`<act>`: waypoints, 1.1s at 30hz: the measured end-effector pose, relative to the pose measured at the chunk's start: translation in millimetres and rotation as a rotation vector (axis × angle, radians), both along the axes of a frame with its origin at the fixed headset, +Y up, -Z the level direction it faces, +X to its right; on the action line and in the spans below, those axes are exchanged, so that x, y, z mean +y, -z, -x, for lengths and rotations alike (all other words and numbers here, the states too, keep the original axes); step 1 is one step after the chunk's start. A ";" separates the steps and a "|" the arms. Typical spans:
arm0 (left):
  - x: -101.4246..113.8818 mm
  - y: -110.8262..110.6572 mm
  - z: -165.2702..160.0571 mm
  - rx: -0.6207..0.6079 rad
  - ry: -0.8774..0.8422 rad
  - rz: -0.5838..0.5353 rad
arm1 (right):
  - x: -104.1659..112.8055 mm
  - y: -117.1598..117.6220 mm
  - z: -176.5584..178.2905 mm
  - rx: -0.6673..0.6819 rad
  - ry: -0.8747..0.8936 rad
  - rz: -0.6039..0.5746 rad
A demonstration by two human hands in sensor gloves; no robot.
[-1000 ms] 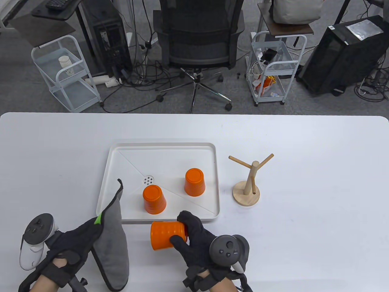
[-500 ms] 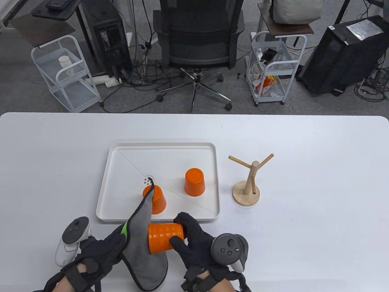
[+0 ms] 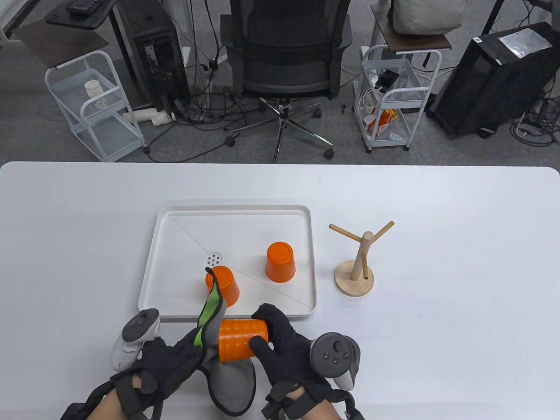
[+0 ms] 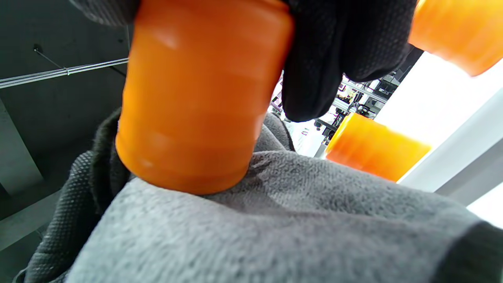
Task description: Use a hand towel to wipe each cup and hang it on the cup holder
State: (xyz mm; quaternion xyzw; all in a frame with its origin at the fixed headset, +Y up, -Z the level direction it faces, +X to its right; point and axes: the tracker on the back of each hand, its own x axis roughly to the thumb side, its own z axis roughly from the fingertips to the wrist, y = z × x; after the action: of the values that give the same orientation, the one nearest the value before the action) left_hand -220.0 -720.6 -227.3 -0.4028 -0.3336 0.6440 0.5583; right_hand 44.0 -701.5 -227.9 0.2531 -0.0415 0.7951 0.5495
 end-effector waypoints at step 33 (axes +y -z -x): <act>-14.1 2.6 -9.4 -0.081 0.111 -0.067 | -6.0 -6.6 22.1 0.071 -0.104 -0.006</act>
State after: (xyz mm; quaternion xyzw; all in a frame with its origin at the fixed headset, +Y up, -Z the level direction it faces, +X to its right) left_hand -210.6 -734.7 -229.8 -0.4276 -0.3544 0.5837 0.5923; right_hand 21.9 -707.5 -221.3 0.2845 -0.0113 0.8130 0.5079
